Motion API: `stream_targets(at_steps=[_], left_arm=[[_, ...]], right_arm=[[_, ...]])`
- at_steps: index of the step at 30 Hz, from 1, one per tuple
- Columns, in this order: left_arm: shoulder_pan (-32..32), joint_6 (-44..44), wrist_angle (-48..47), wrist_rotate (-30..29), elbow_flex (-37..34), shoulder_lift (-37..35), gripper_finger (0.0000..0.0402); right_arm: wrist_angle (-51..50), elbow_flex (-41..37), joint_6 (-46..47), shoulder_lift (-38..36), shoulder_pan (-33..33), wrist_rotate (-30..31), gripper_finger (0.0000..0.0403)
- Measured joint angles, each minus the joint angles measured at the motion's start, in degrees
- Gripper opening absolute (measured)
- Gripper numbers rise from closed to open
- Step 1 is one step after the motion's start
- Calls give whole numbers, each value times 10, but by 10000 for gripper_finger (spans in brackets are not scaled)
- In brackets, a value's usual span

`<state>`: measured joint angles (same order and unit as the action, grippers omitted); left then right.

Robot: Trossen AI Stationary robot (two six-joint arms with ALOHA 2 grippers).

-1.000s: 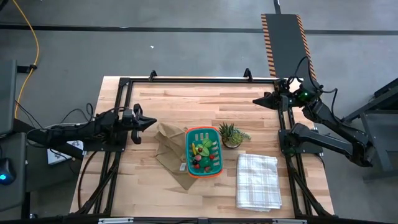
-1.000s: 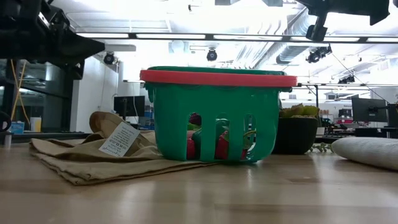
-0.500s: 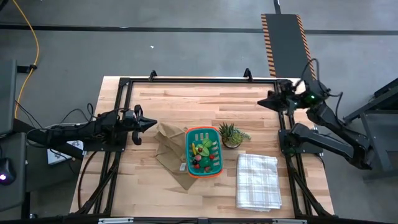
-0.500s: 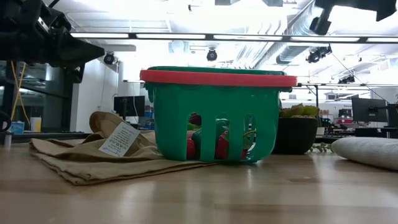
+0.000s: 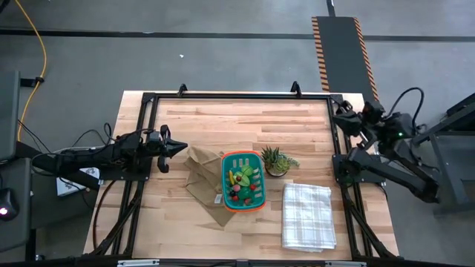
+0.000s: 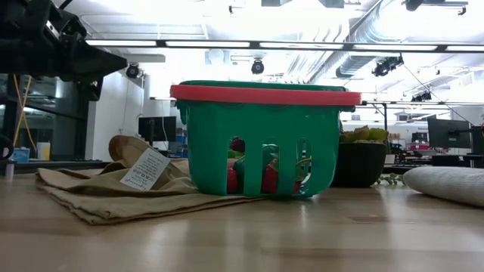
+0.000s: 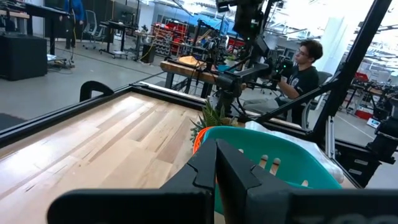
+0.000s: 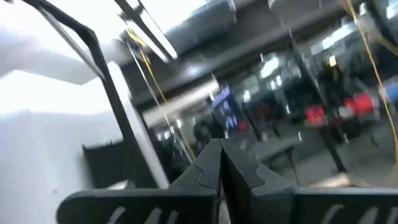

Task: Pick and placing Produce into tupperware
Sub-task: Return to Home Position

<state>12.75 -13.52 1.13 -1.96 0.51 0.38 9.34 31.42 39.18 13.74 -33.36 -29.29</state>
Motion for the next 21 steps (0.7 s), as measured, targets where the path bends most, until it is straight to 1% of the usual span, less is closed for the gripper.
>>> stream_targets(at_steps=[2, 4, 7, 10, 13, 18, 21], left_arm=[[0, 0, 0, 0, 0, 0, 1], [0, 0, 0, 0, 0, 0, 1], [0, 0, 0, 0, 0, 0, 1], [0, 0, 0, 0, 0, 0, 1], [0, 0, 0, 0, 0, 0, 1], [0, 0, 0, 0, 0, 0, 1], [0, 0, 0, 0, 0, 0, 1]], right_arm=[[74, -35, 2, 0, 17, 26, 0], [144, -78, 18, 0, 33, 37, 0], [201, -126, 43, 0, 56, 52, 0], [190, -142, 40, 0, 76, 72, 0], [131, -145, 14, 0, 99, 99, 0], [85, -145, -49, 3, 155, 187, 0], [68, -145, -80, 12, 198, 226, 0]])
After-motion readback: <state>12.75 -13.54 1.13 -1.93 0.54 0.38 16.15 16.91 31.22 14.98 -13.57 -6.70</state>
